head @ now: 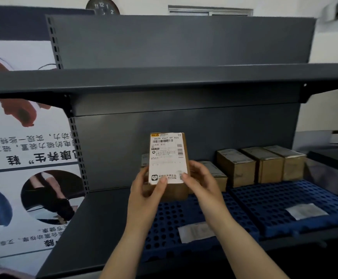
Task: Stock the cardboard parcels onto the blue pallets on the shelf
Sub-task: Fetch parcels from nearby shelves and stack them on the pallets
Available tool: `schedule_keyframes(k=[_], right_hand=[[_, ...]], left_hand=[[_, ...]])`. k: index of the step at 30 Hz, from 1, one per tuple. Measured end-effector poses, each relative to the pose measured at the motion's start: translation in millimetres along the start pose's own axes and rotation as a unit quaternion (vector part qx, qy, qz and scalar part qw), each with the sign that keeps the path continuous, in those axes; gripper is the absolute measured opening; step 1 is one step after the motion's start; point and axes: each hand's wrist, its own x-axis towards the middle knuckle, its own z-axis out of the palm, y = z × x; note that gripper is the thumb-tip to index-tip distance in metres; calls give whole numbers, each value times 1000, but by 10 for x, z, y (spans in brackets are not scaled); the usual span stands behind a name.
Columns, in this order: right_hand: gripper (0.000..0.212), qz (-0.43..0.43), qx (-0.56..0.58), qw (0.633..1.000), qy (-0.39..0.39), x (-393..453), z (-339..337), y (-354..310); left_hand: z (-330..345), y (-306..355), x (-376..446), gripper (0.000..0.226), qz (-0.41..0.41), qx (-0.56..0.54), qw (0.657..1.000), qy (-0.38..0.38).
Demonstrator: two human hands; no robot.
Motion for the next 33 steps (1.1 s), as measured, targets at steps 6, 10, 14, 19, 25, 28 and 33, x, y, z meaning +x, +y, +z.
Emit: schedule_keyframes(k=[6, 10, 14, 19, 25, 28, 33], right_hand=[[39, 4, -1, 999, 33, 61, -583, -60], [55, 3, 3, 999, 42, 276, -1014, -120], [43, -1, -8, 999, 42, 594, -1441, -179], [30, 4, -33, 999, 38, 1081, -1928, -200], [37, 27, -88, 995, 24, 1548, -2334, -160], [40, 46, -102, 994, 20, 1706, -2455, -92], [34, 75, -119, 990, -6, 1867, -2558, 38]], left_hand=[[582, -13, 15, 57, 12, 25, 998, -60], [1039, -66, 214, 68, -4, 30, 997, -70], [1507, -49, 446, 56, -14, 31, 997, -73], [2079, -52, 767, 34, -26, 33, 997, -72], [2537, -182, 1076, 40, -81, 21, 995, -51], [2674, -237, 1163, 40, -107, 24, 993, -45], [2808, -312, 1243, 41, -144, 33, 989, -1]])
